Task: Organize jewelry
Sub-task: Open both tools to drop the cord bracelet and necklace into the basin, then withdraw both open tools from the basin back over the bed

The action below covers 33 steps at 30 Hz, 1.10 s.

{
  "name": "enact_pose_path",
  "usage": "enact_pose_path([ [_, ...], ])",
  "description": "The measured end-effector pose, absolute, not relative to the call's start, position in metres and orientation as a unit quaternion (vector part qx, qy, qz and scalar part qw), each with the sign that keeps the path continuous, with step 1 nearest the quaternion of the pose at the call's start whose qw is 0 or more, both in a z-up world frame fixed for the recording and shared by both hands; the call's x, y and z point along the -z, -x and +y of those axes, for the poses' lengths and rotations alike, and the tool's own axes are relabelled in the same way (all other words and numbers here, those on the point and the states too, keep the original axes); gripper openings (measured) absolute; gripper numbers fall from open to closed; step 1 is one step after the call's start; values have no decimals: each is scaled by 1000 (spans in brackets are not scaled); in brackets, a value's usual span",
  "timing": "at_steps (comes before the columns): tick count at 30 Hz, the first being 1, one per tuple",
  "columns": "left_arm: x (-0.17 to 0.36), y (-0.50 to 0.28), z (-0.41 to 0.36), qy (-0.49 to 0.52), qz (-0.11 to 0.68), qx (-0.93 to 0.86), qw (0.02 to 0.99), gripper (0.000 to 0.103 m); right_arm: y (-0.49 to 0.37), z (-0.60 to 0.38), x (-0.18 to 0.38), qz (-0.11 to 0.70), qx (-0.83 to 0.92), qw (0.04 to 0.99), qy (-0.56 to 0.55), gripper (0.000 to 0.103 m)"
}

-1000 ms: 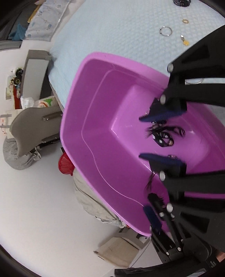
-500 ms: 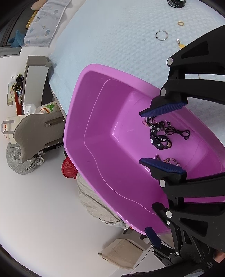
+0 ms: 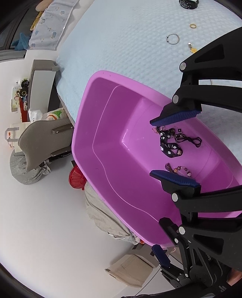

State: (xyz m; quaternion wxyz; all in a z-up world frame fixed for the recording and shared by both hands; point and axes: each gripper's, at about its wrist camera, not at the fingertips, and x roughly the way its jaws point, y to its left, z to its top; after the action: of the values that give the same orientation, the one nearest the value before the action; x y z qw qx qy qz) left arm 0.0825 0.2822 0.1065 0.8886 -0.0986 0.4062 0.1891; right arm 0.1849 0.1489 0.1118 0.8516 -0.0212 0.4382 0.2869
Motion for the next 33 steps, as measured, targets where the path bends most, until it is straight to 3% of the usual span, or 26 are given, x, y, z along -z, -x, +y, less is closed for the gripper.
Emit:
enact_pose_path([
  [33, -132, -59, 218, 71, 393, -133, 907, 88, -121, 48, -119, 417, -252, 872, -32, 58],
])
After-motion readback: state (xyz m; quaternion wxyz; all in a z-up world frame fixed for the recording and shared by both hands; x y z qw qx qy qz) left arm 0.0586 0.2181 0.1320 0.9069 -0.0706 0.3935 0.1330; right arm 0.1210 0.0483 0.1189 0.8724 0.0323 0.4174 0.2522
